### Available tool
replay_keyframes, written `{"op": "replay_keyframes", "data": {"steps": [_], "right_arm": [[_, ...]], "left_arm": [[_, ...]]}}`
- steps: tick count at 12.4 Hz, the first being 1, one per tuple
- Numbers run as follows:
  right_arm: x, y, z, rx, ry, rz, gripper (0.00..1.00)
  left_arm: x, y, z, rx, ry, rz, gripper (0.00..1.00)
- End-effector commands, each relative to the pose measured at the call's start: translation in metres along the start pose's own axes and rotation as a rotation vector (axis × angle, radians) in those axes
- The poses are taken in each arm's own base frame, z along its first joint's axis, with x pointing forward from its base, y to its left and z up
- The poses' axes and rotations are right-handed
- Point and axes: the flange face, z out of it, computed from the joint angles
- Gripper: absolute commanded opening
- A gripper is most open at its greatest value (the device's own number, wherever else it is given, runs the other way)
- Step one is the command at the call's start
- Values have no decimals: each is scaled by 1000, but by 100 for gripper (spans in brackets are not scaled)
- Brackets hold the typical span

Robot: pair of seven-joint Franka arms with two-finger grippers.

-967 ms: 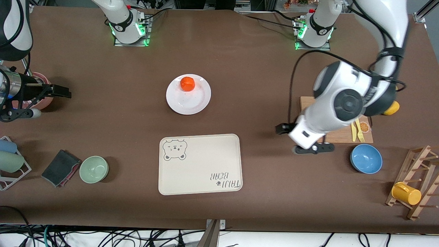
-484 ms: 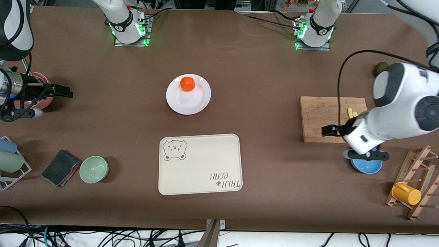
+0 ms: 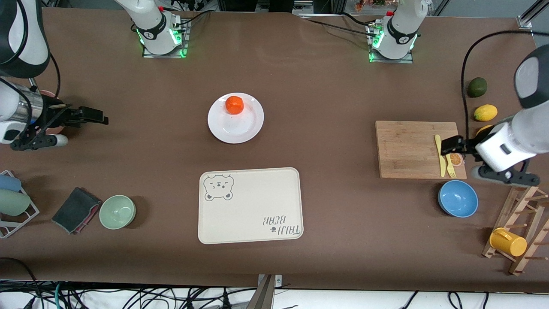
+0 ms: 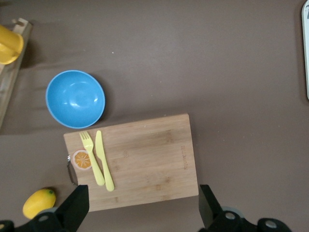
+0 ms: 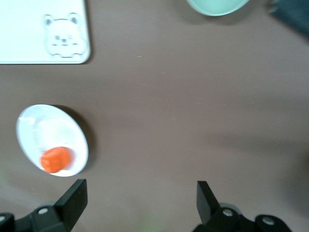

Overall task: Place orange and plate with both arms
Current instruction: 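Raise the left gripper back to rest while the right gripper starts reaching, then move the right gripper to the rim of the white plate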

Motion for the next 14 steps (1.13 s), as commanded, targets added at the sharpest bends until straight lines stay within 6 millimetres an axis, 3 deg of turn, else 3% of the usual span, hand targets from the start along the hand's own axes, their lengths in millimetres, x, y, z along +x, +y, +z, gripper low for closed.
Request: {"op": "replay_keyframes", "data": {"steps": [1, 3, 6, 8, 9, 11, 14], "right_arm": [[-11, -2, 44, 129, 34, 23, 100], [-12, -25, 76, 201, 56, -23, 100], [-28, -36, 142, 361, 57, -28, 100], [-38, -45, 173, 362, 55, -50, 100], [-43, -52, 186, 362, 30, -56, 100], [-57, -68, 217, 392, 3, -71, 100], [-76, -62, 261, 500, 79, -136, 100]], "left_arm": [[-47, 2, -26, 9, 26, 8, 100], [-79, 5, -47, 24, 55, 5, 100], [-97, 3, -54, 34, 88, -4, 100], [-100, 5, -49, 35, 82, 1, 100], [-103, -12, -47, 27, 79, -32, 100], [-102, -18, -45, 19, 77, -42, 100], [-96, -23, -39, 17, 63, -50, 100]]}}
